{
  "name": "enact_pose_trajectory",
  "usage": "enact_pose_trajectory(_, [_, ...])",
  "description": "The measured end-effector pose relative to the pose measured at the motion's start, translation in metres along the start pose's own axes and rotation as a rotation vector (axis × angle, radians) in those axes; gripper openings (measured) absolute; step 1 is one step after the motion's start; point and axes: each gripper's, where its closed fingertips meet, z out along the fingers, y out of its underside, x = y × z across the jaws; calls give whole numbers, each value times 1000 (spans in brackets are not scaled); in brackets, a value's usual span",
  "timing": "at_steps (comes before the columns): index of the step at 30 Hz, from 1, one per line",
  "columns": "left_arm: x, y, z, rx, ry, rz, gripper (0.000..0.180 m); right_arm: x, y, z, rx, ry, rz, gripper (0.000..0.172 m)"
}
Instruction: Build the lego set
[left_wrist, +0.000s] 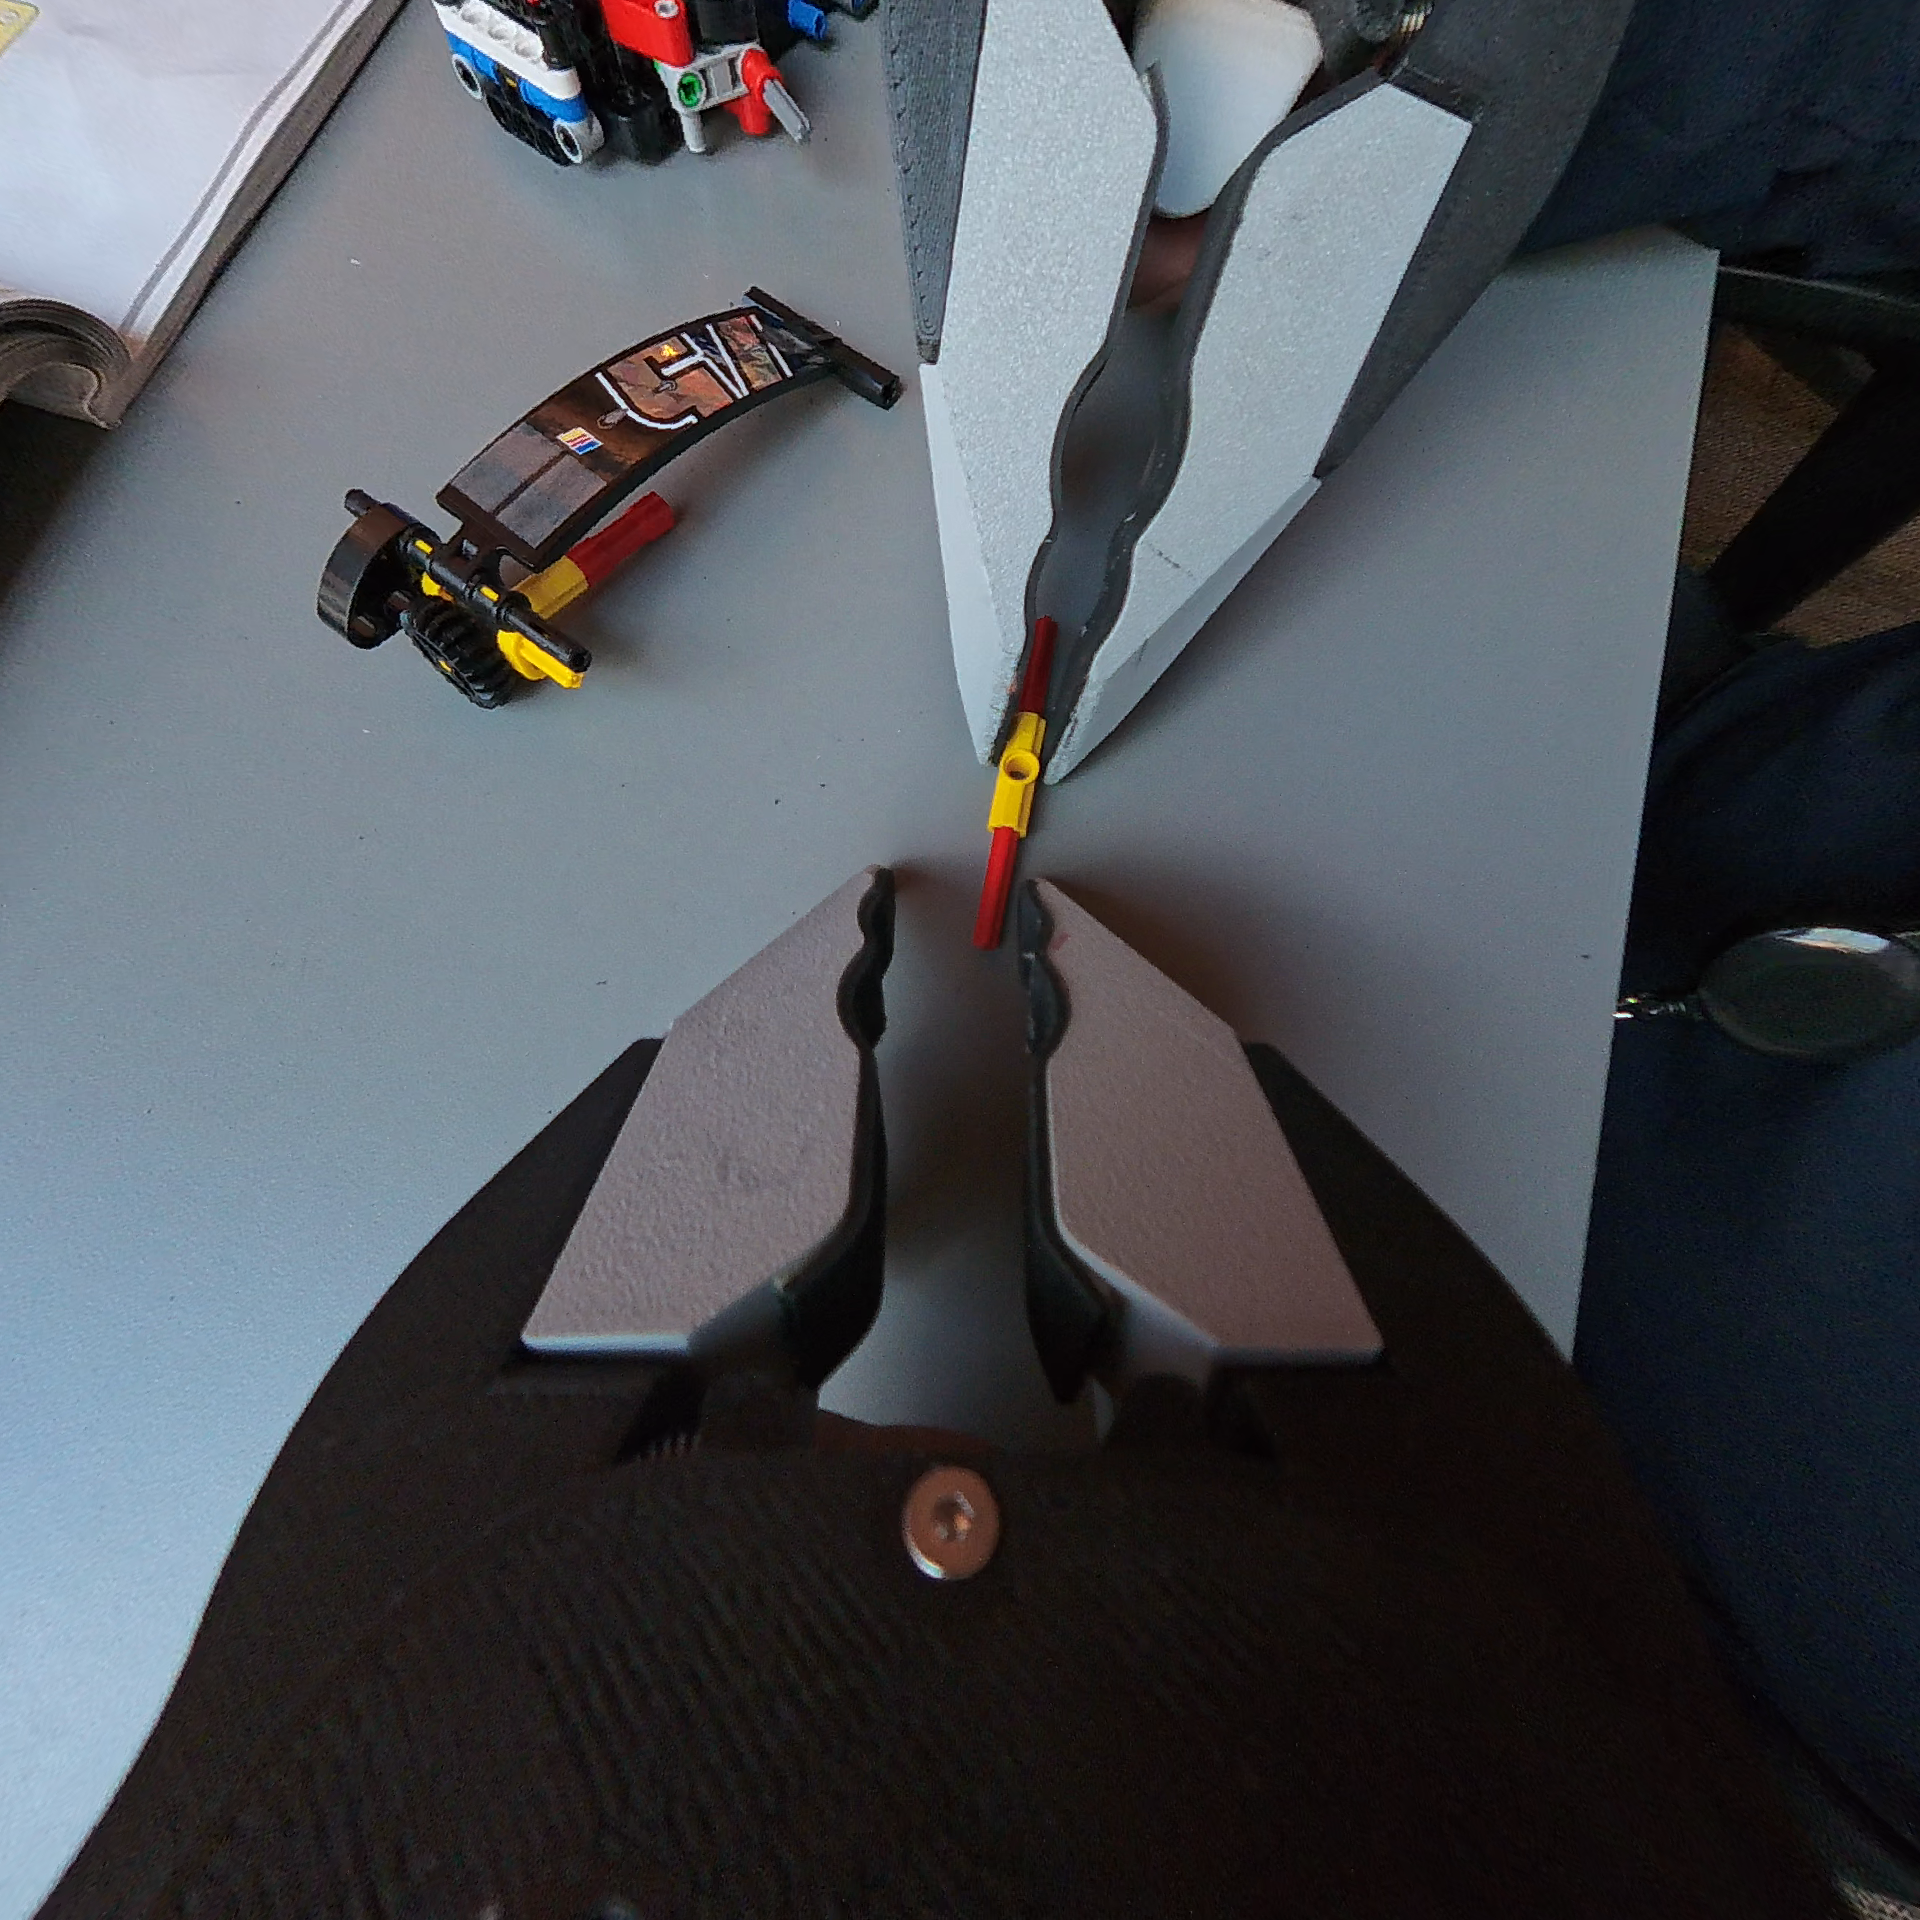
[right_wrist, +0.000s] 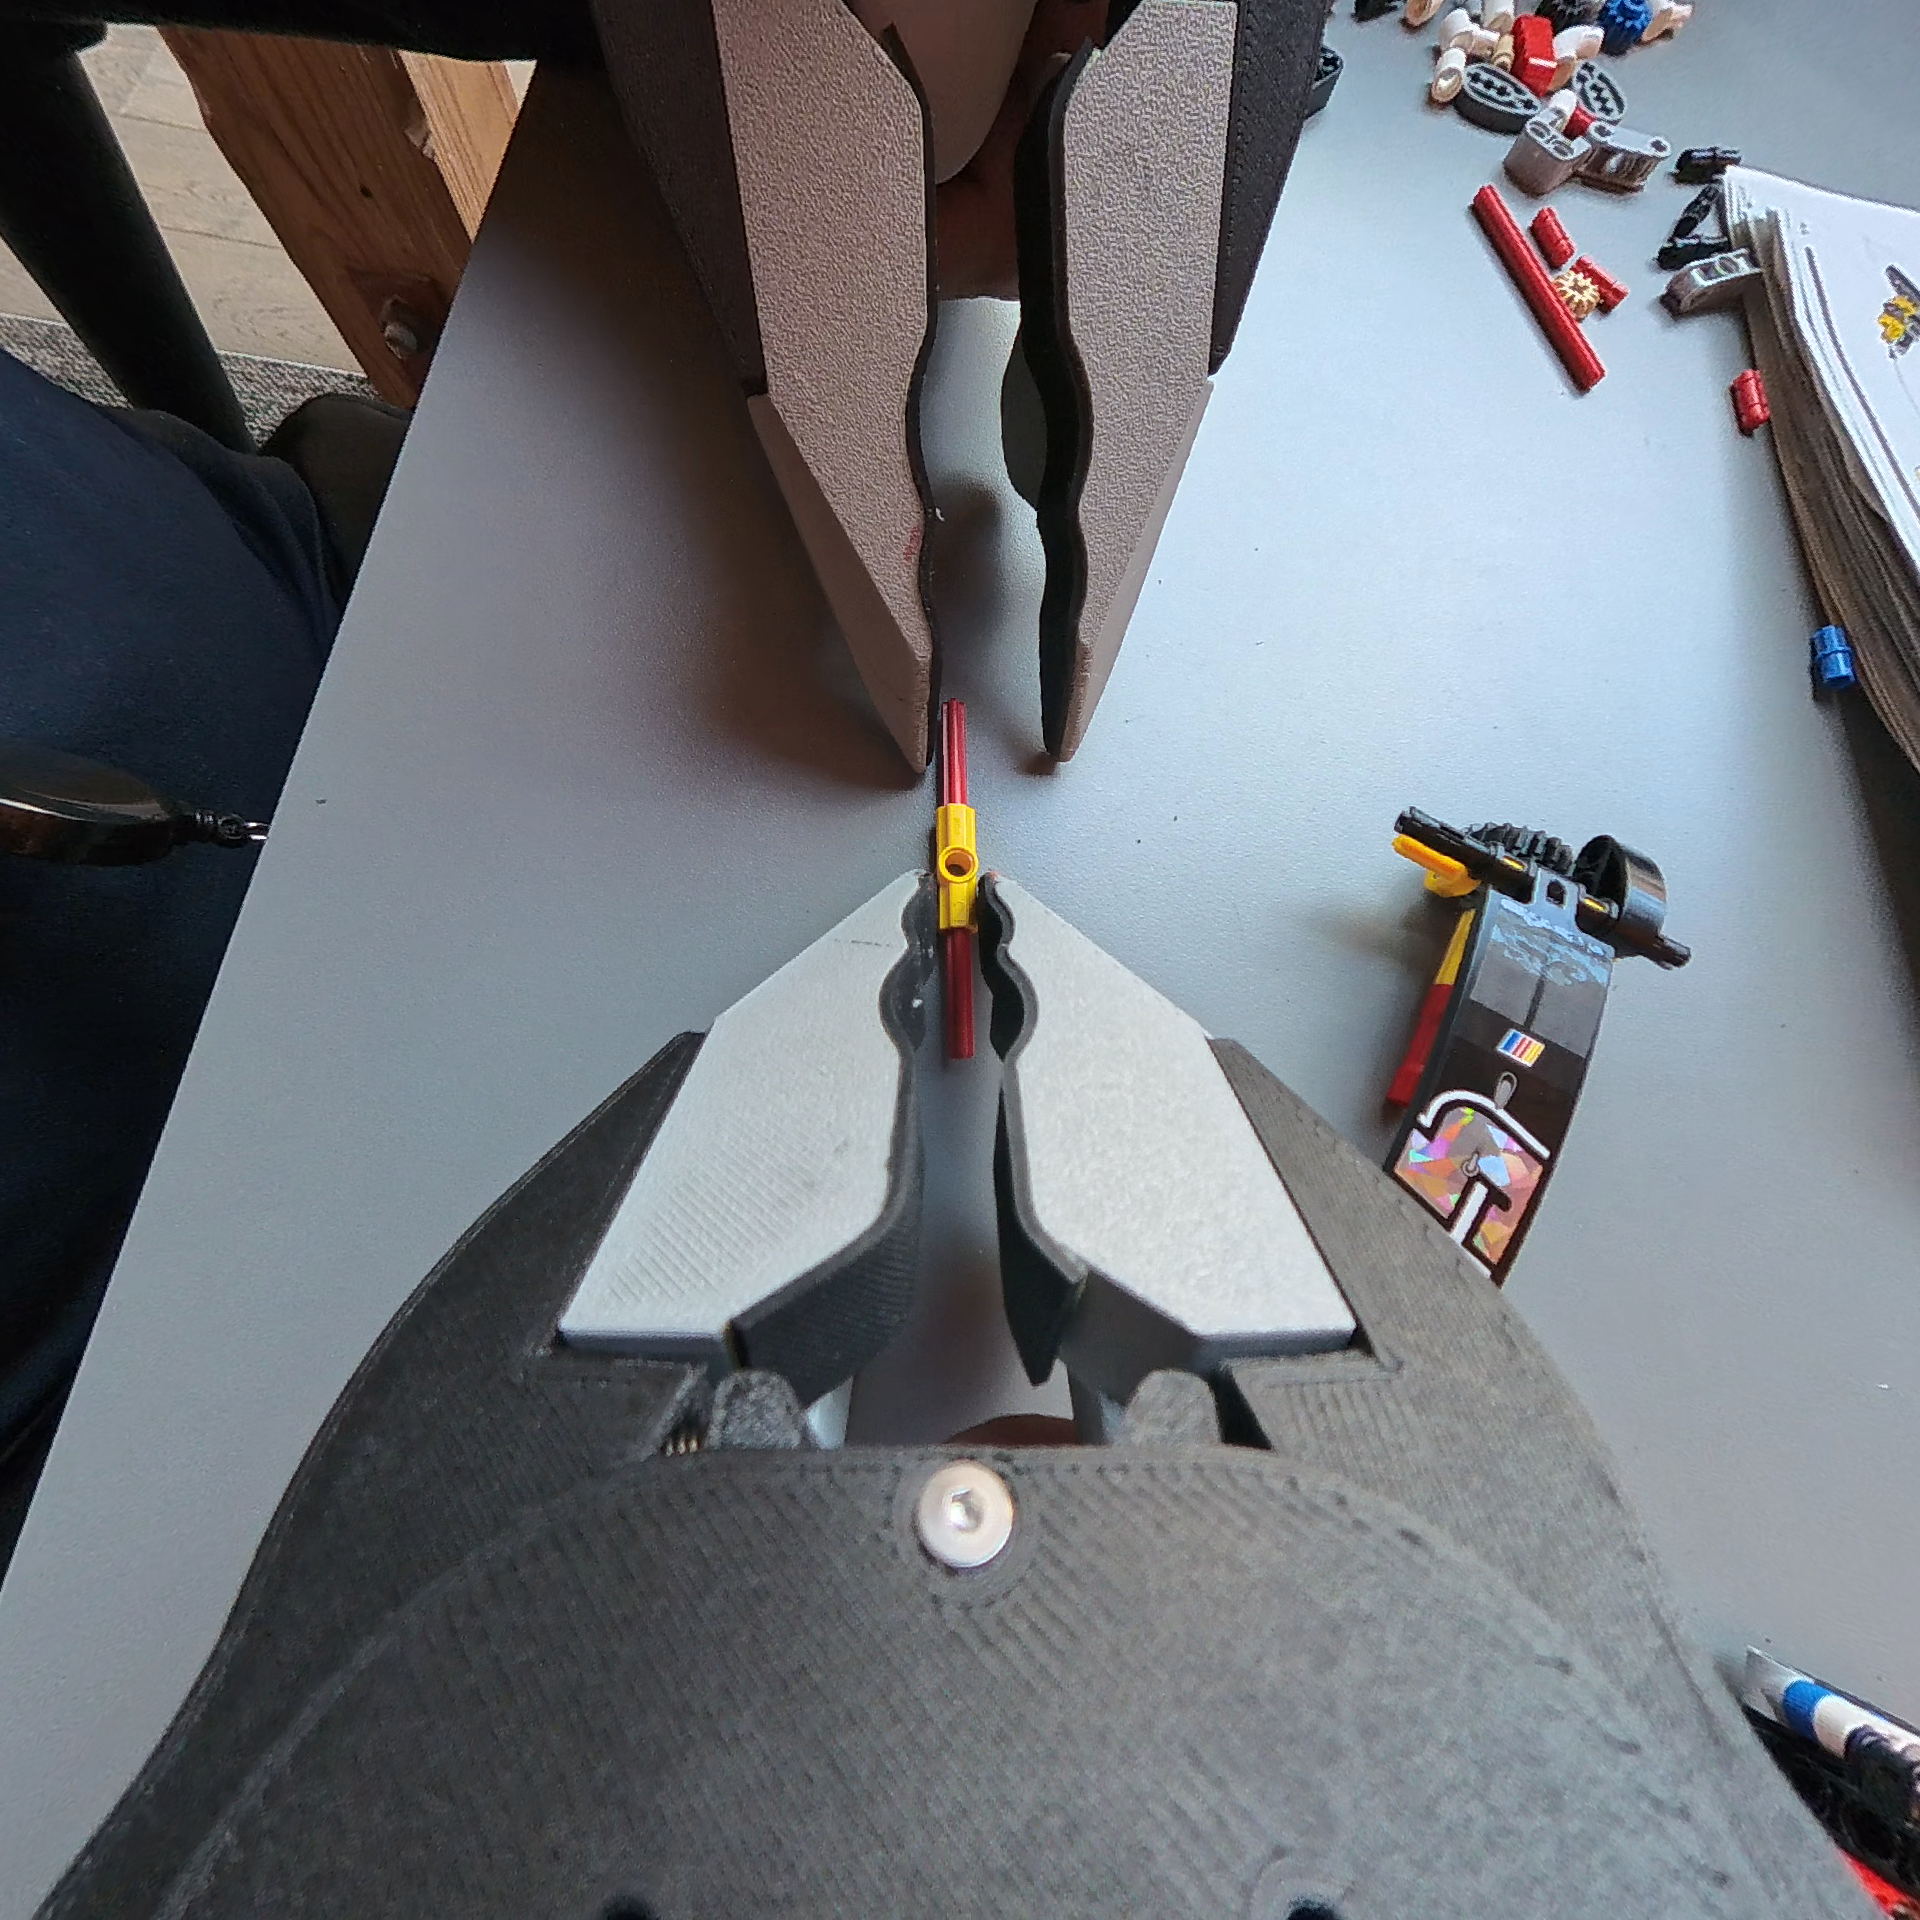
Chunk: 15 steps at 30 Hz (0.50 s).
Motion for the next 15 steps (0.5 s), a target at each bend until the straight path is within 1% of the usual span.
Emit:
enact_pose_trajectory(7, [0, 0, 0, 0, -1, -2, 21, -1, 0, 1, 0, 0, 0, 6])
enact_pose_trajectory(9, [1, 0, 0, 0, 5, -1, 15, -1, -1, 1, 0, 0, 0, 6])
enact_pose_trajectory(12, [2, 0, 0, -1, 13, 3, 11, -1, -1, 0, 0, 1, 2, 6])
enact_pose_trajectory(15, [4, 0, 0, -2, 26, 10, 5, -1, -2, -1, 10, -2, -1, 16])
